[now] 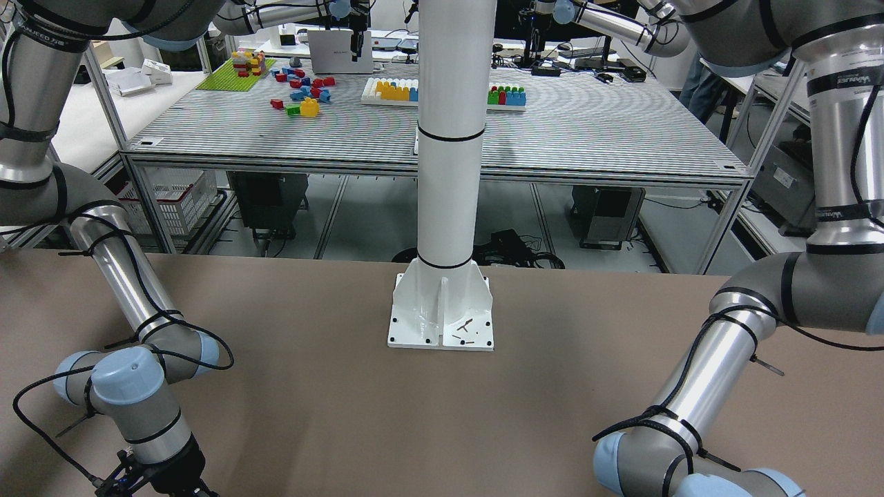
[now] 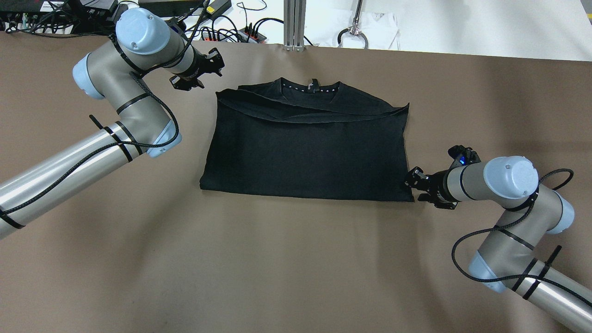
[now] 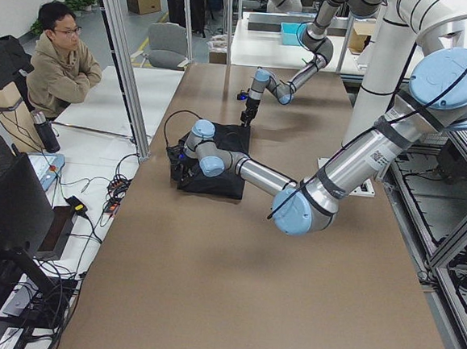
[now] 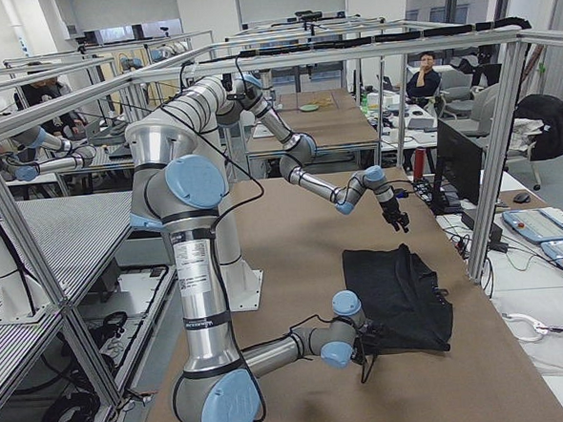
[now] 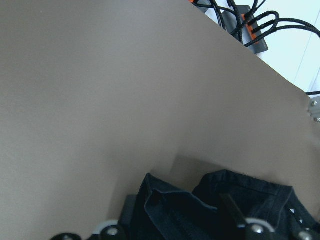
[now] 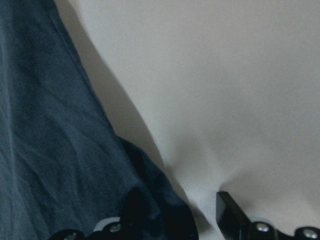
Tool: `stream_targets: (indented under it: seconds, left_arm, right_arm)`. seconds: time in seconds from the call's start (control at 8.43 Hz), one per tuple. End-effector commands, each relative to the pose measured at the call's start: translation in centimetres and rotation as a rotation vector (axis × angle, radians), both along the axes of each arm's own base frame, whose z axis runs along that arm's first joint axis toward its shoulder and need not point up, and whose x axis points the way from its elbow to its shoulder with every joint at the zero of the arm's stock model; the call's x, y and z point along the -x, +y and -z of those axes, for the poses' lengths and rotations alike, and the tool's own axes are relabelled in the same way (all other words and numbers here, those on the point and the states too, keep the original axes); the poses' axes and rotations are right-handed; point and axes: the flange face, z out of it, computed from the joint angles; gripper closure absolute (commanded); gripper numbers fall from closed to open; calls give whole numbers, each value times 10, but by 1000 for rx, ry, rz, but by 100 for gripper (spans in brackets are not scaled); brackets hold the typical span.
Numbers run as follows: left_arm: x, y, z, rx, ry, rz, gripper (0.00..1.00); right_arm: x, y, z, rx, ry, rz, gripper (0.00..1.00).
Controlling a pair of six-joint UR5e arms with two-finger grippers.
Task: Fold clothes
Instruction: 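Release the hem and move the right gripper to the folded shirt's near corner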
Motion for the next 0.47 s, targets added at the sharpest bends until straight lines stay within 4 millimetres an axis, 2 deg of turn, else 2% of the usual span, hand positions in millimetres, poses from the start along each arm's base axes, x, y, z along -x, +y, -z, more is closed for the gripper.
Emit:
stream_targets:
  seconds: [0.0, 0.24, 0.36]
  left_arm:
    - [-1, 0, 2, 0, 0, 1, 37]
    - [-2, 1, 2, -1, 0, -1, 37]
    - [-2, 1, 2, 1, 1, 0, 37]
  right_arm:
    - [5, 9, 13, 8, -30, -1, 40]
    - [0, 15, 12, 8, -31, 1, 42]
    - [-2, 17, 11, 25, -36, -7, 57]
